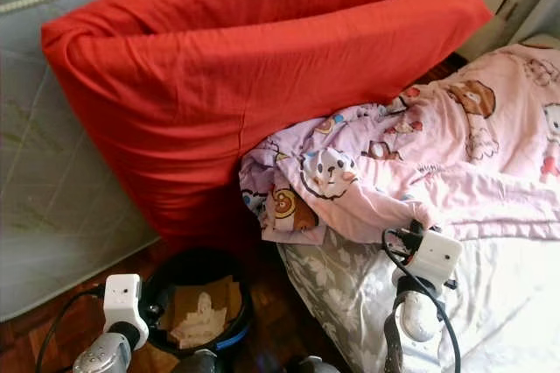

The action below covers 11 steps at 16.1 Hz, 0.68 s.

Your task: Clean up the room

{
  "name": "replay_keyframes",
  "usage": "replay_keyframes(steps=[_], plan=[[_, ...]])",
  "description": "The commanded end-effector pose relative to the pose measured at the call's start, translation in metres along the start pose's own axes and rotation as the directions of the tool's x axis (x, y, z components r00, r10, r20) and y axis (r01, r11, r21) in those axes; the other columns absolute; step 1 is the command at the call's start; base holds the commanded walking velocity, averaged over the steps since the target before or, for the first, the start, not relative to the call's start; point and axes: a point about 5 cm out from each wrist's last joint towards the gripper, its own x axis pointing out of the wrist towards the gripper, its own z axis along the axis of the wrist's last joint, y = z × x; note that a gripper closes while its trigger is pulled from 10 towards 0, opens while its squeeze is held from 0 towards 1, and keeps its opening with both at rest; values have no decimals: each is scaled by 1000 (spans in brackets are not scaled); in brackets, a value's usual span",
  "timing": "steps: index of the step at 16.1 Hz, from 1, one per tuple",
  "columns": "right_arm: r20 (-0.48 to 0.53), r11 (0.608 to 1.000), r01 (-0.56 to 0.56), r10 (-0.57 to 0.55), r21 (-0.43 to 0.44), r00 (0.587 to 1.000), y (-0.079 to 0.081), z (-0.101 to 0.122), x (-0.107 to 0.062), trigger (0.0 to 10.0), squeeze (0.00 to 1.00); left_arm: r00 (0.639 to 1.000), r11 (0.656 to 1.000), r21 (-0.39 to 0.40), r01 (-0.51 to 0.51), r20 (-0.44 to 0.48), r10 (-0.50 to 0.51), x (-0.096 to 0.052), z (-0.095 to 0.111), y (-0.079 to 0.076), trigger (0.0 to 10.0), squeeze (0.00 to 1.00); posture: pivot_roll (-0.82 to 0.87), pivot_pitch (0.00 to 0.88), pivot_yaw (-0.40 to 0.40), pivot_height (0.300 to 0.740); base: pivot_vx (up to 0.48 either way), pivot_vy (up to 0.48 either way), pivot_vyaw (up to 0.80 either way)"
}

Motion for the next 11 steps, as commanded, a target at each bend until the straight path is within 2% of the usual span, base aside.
replay_keyframes(steps=[1, 5, 11], plan=[[6, 1000, -16, 16, -5, 1000, 5, 0, -2, 10000, 0, 999, 1000, 5, -20, -49, 20, -8, -12, 7, 10000, 0, 68, 216, -1, 740, 0, 0, 0], [-32, 999, -54, 54, 1, 998, 12, -7, -6, 10000, 0, 997, 999, -6, -32, -69, 31, -9, -14, 11, 10000, 0, 70, 217, -3, 740, 0, 0, 0], [-37, 998, -69, 69, 4, 997, 16, -8, -9, 10000, 0, 997, 1000, -10, -22, -70, 21, -7, -14, 6, 10000, 0, 66, 217, -6, 740, 0, 0, 0]])
